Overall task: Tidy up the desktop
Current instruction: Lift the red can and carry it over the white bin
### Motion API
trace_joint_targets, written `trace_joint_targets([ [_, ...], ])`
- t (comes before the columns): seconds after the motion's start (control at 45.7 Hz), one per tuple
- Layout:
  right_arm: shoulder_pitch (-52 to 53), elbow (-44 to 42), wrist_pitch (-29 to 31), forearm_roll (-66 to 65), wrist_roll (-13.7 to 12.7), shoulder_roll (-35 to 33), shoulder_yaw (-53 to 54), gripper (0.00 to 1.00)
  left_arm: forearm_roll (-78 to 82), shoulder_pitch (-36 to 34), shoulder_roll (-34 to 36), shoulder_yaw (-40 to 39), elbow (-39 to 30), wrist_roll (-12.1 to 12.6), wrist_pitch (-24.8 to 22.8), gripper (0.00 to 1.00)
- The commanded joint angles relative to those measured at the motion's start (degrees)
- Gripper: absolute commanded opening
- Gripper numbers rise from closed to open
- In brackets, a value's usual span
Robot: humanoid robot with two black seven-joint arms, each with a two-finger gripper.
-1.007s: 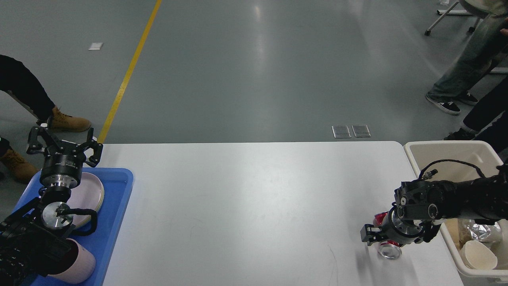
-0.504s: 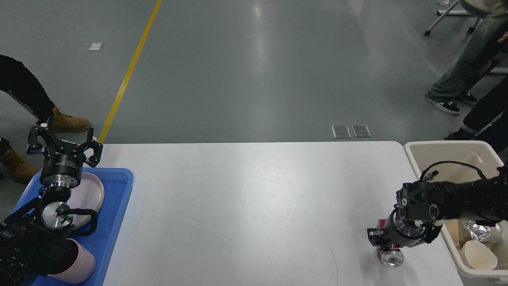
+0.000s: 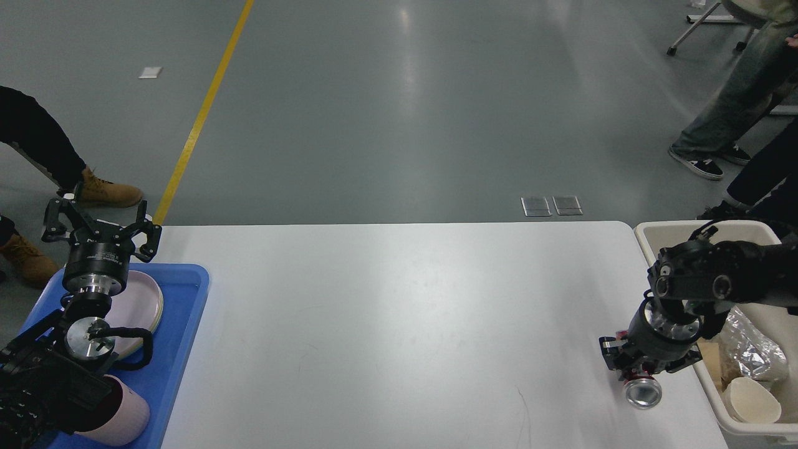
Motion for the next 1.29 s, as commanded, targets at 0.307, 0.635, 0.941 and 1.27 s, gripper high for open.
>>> trace_joint_targets([
  [0.307, 33.83, 4.76, 20.13, -0.01, 0.09, -10.08, -8.46, 0.0, 0.0, 0.0, 0.0, 0.0, 0.06, 0.0, 0.0, 0.96],
  [0.635, 45.35, 4.32, 20.13, 1.57, 0.44, -7.7, -8.64, 0.0, 0.0, 0.0, 0.0, 0.0, 0.06, 0.0, 0.0, 0.96],
  [0.941, 50.1, 2.74, 20.13, 2.19, 0.18, -5.51, -8.73, 0.0, 0.0, 0.0, 0.0, 0.0, 0.06, 0.0, 0.0, 0.96],
  [1.27, 45.99, -14.91, 20.13, -5.18, -0.26, -9.11, -14.09, 0.0, 0.0, 0.0, 0.0, 0.0, -0.03, 0.0, 0.0, 0.96],
])
